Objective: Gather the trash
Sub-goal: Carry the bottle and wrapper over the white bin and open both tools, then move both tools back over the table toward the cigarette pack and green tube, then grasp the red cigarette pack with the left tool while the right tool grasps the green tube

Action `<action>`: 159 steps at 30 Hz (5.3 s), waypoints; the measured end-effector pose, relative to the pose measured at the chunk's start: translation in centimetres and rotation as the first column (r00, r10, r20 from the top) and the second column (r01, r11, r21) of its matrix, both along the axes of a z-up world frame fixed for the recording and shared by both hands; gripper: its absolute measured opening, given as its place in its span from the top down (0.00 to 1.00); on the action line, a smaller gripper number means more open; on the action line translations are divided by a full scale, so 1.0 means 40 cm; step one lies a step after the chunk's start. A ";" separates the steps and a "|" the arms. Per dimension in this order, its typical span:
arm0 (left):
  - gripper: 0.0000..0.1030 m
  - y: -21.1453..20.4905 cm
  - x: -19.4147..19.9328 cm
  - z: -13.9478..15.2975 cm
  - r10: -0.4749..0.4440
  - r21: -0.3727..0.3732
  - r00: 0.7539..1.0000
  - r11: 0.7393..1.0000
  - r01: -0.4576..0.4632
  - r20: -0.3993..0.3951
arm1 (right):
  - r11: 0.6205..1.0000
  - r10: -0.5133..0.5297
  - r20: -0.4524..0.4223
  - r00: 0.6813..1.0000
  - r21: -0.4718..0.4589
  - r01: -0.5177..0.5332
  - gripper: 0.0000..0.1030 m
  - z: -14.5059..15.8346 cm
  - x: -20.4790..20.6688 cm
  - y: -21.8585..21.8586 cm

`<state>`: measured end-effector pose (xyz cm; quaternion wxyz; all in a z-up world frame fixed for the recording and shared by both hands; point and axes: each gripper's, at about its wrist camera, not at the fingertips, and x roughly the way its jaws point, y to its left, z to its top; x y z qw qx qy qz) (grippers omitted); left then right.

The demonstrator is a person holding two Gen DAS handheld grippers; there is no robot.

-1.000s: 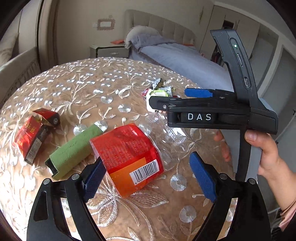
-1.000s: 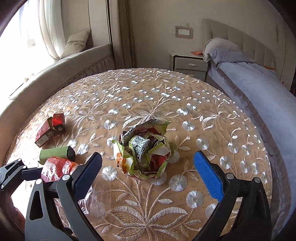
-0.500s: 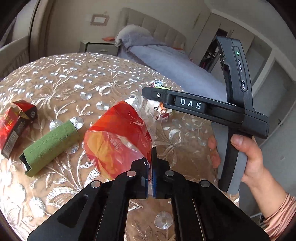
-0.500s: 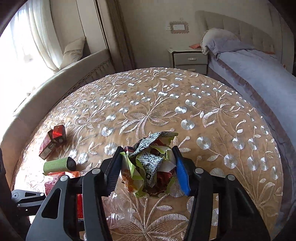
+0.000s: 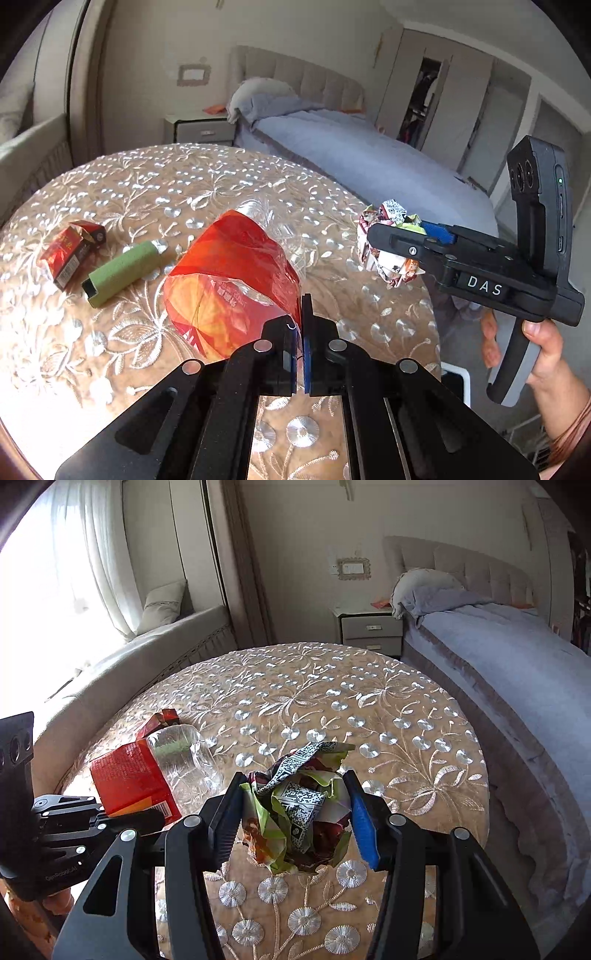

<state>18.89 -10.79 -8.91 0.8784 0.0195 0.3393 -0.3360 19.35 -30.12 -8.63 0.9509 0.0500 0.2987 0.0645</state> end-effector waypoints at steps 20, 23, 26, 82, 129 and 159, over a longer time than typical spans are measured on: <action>0.99 -0.261 -0.331 0.006 -0.220 0.114 0.966 0.972 0.205 0.135 | 0.979 -0.179 0.055 0.982 -0.094 0.183 0.46 -0.040 -0.425 -0.121; 0.99 -0.308 -0.360 -0.011 -0.253 0.145 0.957 0.962 0.233 0.142 | 0.973 -0.207 0.046 0.977 -0.094 0.211 0.46 -0.057 -0.467 -0.152; 0.99 -0.357 -0.380 -0.036 -0.293 0.169 0.947 0.948 0.270 0.130 | 0.963 -0.241 0.034 0.970 -0.119 0.243 0.46 -0.079 -0.516 -0.172; 0.05 -0.559 -0.385 -0.183 -0.518 0.262 0.854 0.832 0.489 0.048 | 0.920 -0.354 -0.127 0.927 -0.224 0.321 0.05 -0.311 -0.620 -0.370; 0.05 0.327 0.469 -0.109 0.141 0.273 0.990 0.953 -0.134 -0.007 | 0.660 0.637 -0.192 0.747 -0.365 -0.657 0.05 -0.131 0.385 0.445; 0.47 0.340 0.181 -0.043 0.298 0.211 0.954 0.931 -0.298 0.031 | 0.814 0.523 -0.185 0.832 -0.180 -0.552 0.74 -0.113 0.073 0.366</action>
